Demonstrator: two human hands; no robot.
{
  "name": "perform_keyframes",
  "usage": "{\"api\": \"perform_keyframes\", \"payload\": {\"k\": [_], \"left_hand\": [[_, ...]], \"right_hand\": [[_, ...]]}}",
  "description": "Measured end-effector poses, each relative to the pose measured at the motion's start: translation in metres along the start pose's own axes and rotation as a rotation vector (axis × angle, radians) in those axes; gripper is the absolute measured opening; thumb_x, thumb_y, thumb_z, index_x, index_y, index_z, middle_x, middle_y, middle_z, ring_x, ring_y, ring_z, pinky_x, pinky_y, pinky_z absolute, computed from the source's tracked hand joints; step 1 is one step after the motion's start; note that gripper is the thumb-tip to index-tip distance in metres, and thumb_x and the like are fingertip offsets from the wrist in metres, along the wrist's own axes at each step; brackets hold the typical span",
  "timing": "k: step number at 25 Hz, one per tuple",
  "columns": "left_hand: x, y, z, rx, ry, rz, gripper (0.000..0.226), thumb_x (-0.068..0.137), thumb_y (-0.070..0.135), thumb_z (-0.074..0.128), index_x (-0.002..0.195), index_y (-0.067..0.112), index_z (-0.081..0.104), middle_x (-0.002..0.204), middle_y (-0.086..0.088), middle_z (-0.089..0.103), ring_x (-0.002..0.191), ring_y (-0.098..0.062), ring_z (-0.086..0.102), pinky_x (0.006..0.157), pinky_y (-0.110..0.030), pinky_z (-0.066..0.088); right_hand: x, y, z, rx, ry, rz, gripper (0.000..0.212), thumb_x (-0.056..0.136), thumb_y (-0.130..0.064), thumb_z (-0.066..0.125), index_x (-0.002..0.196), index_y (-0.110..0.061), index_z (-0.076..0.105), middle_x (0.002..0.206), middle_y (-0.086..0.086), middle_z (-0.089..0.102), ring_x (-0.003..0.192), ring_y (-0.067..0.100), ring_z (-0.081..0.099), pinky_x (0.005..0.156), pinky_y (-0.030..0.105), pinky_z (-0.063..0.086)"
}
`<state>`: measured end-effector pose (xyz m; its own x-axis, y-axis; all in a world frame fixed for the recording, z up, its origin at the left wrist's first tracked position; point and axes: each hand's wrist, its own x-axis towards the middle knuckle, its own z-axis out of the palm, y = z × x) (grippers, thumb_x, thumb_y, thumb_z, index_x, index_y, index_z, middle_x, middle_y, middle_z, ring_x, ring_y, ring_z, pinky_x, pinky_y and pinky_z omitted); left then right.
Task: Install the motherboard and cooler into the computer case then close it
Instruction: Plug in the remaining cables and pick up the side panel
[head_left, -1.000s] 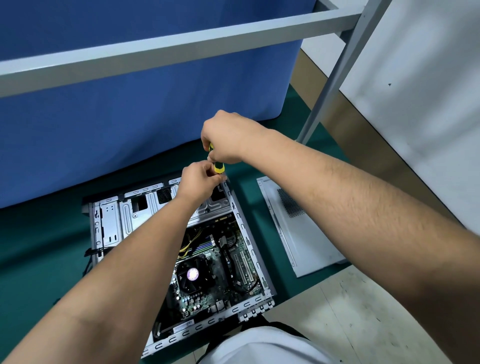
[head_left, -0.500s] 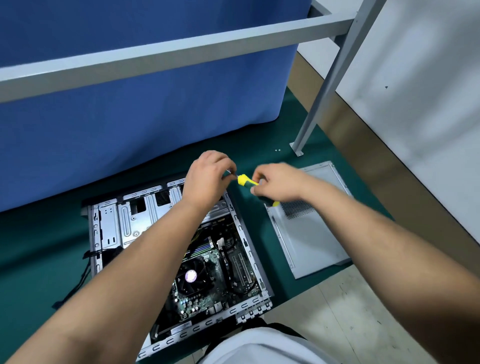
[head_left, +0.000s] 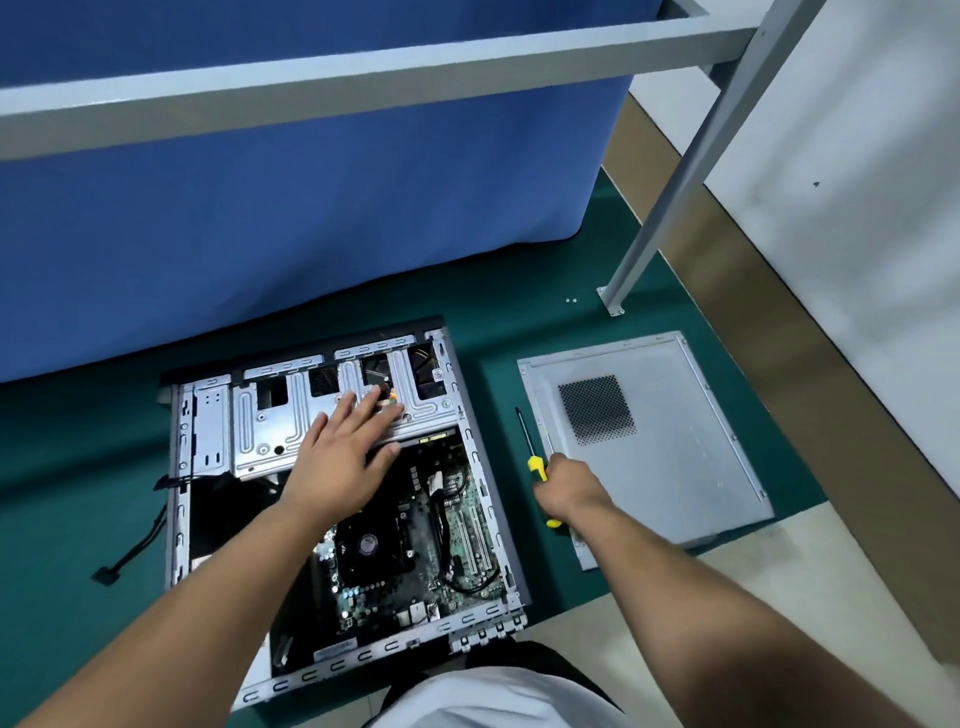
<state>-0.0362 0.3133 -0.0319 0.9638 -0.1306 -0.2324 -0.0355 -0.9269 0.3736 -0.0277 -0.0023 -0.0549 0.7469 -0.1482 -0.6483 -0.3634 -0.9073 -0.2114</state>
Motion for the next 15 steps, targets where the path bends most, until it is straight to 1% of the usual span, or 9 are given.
{"api": "perform_keyframes", "payload": {"k": [1,2,4,7,9,11,13,14,15], "left_hand": [[-0.004,-0.001,0.004,0.014,-0.019,0.006,0.059,0.104,0.057,0.036,0.157,0.056,0.011,0.168,0.02,-0.006,0.155,-0.009,-0.015,0.126,-0.042,-0.005],[-0.008,-0.002,0.007,0.04,-0.033,0.009,0.064,0.104,0.058,0.037,0.157,0.057,0.001,0.167,0.02,-0.011,0.153,-0.01,-0.021,0.126,-0.041,-0.009],[-0.011,-0.004,0.011,0.099,-0.057,0.007,0.073,0.104,0.057,0.039,0.153,0.06,-0.015,0.166,0.021,-0.019,0.152,-0.011,-0.027,0.125,-0.042,-0.014],[-0.01,-0.005,0.01,0.088,-0.088,0.0,0.076,0.105,0.053,0.042,0.147,0.065,-0.02,0.165,0.023,-0.021,0.151,-0.01,-0.029,0.123,-0.041,-0.017],[-0.009,-0.004,0.008,0.064,-0.112,0.006,0.079,0.104,0.051,0.045,0.146,0.066,-0.02,0.165,0.024,-0.021,0.151,-0.01,-0.029,0.123,-0.041,-0.017],[-0.01,-0.002,0.003,0.045,-0.125,0.011,0.083,0.103,0.047,0.051,0.149,0.064,-0.015,0.166,0.022,-0.019,0.152,-0.01,-0.028,0.123,-0.041,-0.017],[-0.019,0.004,0.0,0.009,-0.077,0.053,0.085,0.099,0.038,0.059,0.156,0.057,-0.001,0.169,0.019,-0.011,0.154,-0.013,-0.022,0.124,-0.042,-0.015],[-0.027,0.008,0.0,-0.014,-0.023,0.113,0.084,0.096,0.033,0.062,0.158,0.053,0.01,0.17,0.017,-0.002,0.157,-0.015,-0.015,0.125,-0.044,-0.011],[-0.039,0.014,0.002,-0.044,0.028,0.196,0.08,0.094,0.031,0.064,0.158,0.048,0.02,0.17,0.016,0.011,0.158,-0.016,-0.004,0.127,-0.046,-0.004]], "right_hand": [[0.002,0.0,0.007,-0.02,0.002,0.002,0.026,0.092,-0.022,0.054,0.117,-0.013,0.055,0.118,0.01,0.061,0.099,0.031,0.065,0.077,0.036,0.057],[0.005,0.001,0.013,-0.039,0.004,0.002,0.031,0.093,-0.023,0.055,0.122,-0.012,0.055,0.121,0.011,0.059,0.104,0.032,0.064,0.082,0.037,0.057],[0.008,0.002,0.024,-0.052,0.015,0.003,0.036,0.093,-0.024,0.055,0.127,-0.011,0.053,0.125,0.011,0.059,0.111,0.033,0.062,0.091,0.04,0.055],[0.006,0.002,0.029,-0.044,0.027,0.004,0.039,0.096,-0.03,0.057,0.13,-0.011,0.05,0.127,0.012,0.057,0.115,0.033,0.061,0.093,0.042,0.053],[0.0,0.001,0.024,-0.058,0.071,-0.051,0.045,0.098,-0.036,0.058,0.134,-0.01,0.047,0.132,0.013,0.052,0.12,0.034,0.056,0.096,0.043,0.051],[-0.012,0.0,0.016,-0.043,0.155,-0.215,0.045,0.098,-0.033,0.059,0.136,-0.011,0.048,0.136,0.011,0.05,0.122,0.032,0.054,0.098,0.042,0.05],[-0.03,0.0,0.004,-0.007,0.199,-0.43,0.043,0.098,-0.03,0.06,0.138,-0.016,0.051,0.135,0.004,0.051,0.122,0.021,0.056,0.099,0.035,0.049],[-0.04,-0.001,-0.001,0.001,0.212,-0.517,0.042,0.097,-0.03,0.06,0.137,-0.018,0.053,0.134,0.0,0.052,0.118,0.014,0.057,0.097,0.03,0.048],[-0.049,-0.001,-0.007,-0.001,0.219,-0.578,0.041,0.097,-0.031,0.06,0.136,-0.021,0.055,0.131,-0.004,0.052,0.111,0.007,0.056,0.094,0.025,0.047]]}}
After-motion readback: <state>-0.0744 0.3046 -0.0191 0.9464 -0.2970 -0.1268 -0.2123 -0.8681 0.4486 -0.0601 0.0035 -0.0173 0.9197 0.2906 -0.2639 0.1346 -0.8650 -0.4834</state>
